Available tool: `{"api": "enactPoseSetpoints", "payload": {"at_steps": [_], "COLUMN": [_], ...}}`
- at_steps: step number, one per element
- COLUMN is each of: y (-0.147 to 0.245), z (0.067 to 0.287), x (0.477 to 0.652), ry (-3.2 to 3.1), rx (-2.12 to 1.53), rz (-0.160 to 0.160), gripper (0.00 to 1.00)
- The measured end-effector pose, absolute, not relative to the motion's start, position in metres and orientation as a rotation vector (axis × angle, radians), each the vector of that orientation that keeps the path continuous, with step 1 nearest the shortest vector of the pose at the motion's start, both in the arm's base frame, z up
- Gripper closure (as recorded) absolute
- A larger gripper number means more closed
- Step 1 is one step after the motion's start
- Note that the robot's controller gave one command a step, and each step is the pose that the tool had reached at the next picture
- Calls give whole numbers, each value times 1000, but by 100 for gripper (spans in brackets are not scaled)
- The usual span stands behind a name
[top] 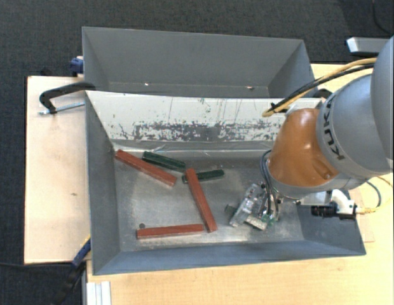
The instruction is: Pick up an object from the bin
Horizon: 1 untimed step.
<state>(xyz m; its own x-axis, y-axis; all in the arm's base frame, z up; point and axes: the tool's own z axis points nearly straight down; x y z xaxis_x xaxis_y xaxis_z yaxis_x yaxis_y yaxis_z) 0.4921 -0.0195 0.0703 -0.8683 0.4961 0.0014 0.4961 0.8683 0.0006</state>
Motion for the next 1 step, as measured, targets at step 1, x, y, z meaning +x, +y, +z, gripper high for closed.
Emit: {"api": "enactPoseSetpoints", "payload": {"at_steps": [1], "y": [-20], "z": [70], "x": [492], "ry": [-3035], "rx": [-806], "rz": [-1], "gripper": [100]}}
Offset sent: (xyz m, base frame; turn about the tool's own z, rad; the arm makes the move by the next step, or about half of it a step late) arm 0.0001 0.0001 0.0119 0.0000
